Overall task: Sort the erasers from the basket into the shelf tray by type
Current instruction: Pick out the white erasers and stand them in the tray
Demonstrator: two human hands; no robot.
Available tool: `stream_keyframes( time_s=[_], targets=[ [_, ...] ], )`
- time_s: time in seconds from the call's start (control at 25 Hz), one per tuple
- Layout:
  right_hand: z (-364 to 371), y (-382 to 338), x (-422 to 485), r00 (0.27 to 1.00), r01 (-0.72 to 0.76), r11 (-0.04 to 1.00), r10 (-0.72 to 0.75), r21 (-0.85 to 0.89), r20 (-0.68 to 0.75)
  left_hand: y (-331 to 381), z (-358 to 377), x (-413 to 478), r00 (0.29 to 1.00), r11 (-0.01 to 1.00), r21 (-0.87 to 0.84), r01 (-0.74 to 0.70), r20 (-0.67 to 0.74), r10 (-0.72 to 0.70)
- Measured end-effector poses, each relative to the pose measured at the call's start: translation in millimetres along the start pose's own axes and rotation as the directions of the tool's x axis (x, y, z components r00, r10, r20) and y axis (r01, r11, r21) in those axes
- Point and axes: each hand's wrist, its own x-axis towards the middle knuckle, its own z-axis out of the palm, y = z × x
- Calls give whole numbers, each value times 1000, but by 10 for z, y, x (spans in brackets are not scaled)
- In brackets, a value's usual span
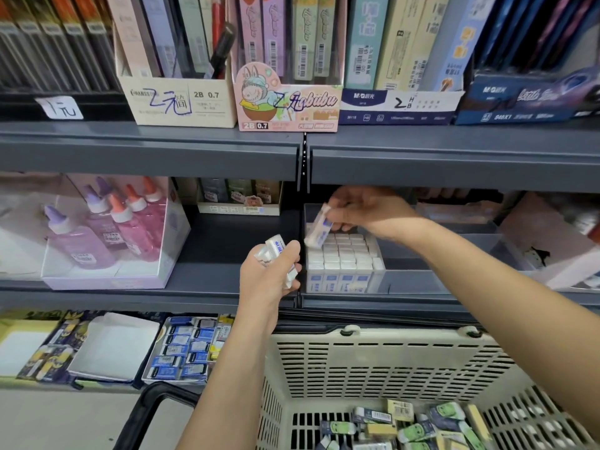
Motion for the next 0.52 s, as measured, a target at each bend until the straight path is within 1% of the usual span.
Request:
stream_keyframes(
  time_s=[0.08,0.2,0.28,0.36,0.44,0.52],
  targets=[
    [-82,49,116,995,-12,998,5,-68,-103,-10,-13,13,999,998,64,11,-47,-8],
    [-64,191,283,979,-23,972,-25,-235,-201,-22,3,17,994,995,39,93,-57,-90],
    [-2,261,371,979,-30,949,-35,-314,-199,-10,-1,44,987,990,-34,136,-85,-139],
    [51,306,436,982,-26,949,-34,-314,-186,1,-23,71,985,986,-92,140,-89,-148],
    [106,334,462,989,-37,941,-13,-336,-145,-2,-38,74,988,988,-95,123,-81,-131],
    [164,401,478,996,-57,900,20,-432,-91,-10,-43,66,991,990,-93,106,-76,-114]
  ],
)
